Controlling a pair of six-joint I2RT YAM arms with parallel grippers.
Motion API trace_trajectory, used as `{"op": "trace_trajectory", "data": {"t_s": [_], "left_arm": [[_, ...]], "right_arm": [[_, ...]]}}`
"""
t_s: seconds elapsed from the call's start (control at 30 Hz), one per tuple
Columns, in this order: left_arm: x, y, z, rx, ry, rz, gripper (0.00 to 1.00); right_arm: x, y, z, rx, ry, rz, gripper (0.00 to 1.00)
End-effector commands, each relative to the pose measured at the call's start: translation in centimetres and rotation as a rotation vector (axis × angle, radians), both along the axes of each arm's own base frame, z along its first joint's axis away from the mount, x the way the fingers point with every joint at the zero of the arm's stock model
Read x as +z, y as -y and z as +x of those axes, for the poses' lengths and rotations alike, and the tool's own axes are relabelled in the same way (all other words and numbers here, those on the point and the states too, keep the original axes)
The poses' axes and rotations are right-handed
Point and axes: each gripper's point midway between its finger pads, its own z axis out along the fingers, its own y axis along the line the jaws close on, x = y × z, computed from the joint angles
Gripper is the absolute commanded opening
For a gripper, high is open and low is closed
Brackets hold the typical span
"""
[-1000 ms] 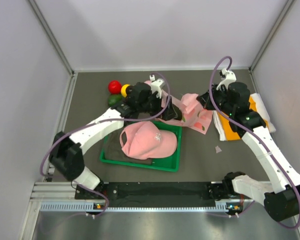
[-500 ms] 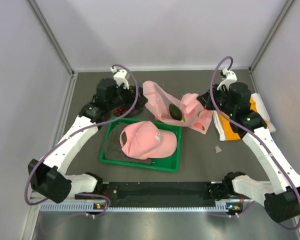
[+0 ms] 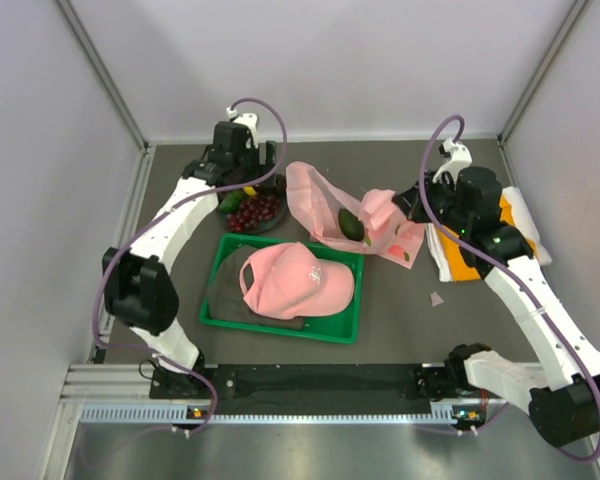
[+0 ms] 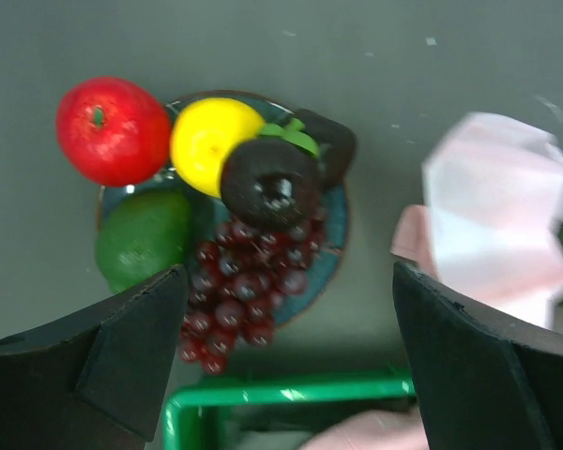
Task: Place the fruits into the plastic bag
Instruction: Pick up the fake fruit from the plate.
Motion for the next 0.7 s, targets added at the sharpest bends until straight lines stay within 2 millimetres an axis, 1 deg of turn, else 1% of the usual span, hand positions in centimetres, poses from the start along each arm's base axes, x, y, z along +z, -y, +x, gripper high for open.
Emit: {"op": "trace_trajectory", "data": {"t_s": [0.0,0.03,0.07,0.1,0.13,0.17,0.2,0.23,0.27,0.3,0.37,0.43,0.47,0.6,0.67], "left_arm": [[-0.3,-1.4,2.6,0.027,0.017,0.065,0.93],[-0.4,-1.3,2.9,0.023,0.027,0.067,0.93],[-1.2,-1.3,3.5,0.024,0.018,0.077,0.93],[-1.2,-1.2,4.1,0.02,0.027,0.08,0.93],[-2.9,-1.0,4.8,0.004,-0.001,0.102,0.93],[-3.3,-0.8,5.2,-0.004,-0.009,0.109,0.93],[-2.9,-0.6,5.9,-0.008,-0.001,0.111,0.93],[-4.5,-0.5,6.3,-0.012,-0.037,0.125,0.93],[-4.8,-0.6,6.7,-0.007,-0.043,0.128,0.93],[-4.7,-0.4,7.1,-0.006,-0.038,0.123,0.93],[-5.2,0.0,7.7,-0.012,-0.031,0.111,0.93],[-5.7,-0.6,8.2,0.012,-0.03,0.136,0.93],[-5.5,-0.8,8.4,0.02,-0.023,0.146,0.93],[-6.1,-1.4,8.8,0.034,-0.028,0.179,0.94],[-6.3,-1.2,8.8,0.027,-0.028,0.171,0.93]], "right_arm": [[1.2,0.0,0.1,0.022,0.048,-0.01,0.0],[1.2,0.1,0.1,0.016,0.048,-0.017,0.0],[1.5,0.2,0.1,0.016,0.054,-0.021,0.0],[1.4,0.3,0.0,0.014,0.05,-0.031,0.0],[1.4,0.4,0.0,0.009,0.051,-0.03,0.0],[1.4,0.4,-0.1,0.012,0.056,-0.032,0.0],[1.5,0.4,-0.1,0.011,0.059,-0.029,0.0],[1.5,0.4,-0.1,0.012,0.059,-0.029,0.0],[1.6,0.4,-0.1,0.011,0.061,-0.025,0.0],[1.5,0.3,-0.2,0.013,0.059,-0.025,0.0],[1.4,0.4,-0.1,0.011,0.056,-0.026,0.0],[1.2,0.3,0.0,0.013,0.054,-0.032,0.0],[1.3,0.3,-0.1,0.015,0.056,-0.034,0.0],[1.0,0.3,-0.1,0.021,0.052,-0.041,0.0],[0.9,0.4,-0.1,0.021,0.051,-0.043,0.0]]}}
